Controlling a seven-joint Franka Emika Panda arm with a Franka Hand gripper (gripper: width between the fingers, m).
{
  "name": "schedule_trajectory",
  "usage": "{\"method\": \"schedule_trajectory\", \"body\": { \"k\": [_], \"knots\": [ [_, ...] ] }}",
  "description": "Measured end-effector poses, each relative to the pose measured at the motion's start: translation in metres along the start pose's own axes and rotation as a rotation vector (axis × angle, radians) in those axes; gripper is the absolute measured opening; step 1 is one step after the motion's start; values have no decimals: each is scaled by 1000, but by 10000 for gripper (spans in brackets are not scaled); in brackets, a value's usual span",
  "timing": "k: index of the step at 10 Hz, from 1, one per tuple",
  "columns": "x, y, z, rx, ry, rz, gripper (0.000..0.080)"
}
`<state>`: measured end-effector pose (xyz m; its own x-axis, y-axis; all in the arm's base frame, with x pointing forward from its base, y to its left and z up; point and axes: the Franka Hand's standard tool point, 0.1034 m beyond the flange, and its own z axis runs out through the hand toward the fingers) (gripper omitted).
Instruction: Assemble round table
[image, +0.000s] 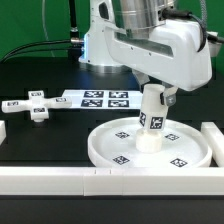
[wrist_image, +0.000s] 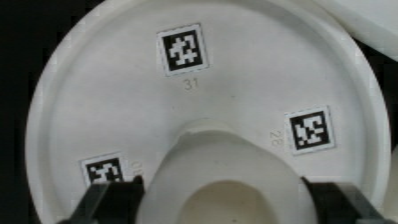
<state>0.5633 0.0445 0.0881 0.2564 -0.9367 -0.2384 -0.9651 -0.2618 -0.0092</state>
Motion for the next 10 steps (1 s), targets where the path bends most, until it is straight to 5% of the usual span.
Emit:
{"method": "schedule_trajectory", "body": {
  "k": [3, 7, 9, 10],
  "knots": [
    [4, 1, -1, 52, -57, 332, 409],
    [5, 0, -1, 53, -82, 542, 409],
    [5, 0, -1, 49, -77, 448, 484],
    [4, -3, -2, 54, -81, 419, 612]
  ]
}}
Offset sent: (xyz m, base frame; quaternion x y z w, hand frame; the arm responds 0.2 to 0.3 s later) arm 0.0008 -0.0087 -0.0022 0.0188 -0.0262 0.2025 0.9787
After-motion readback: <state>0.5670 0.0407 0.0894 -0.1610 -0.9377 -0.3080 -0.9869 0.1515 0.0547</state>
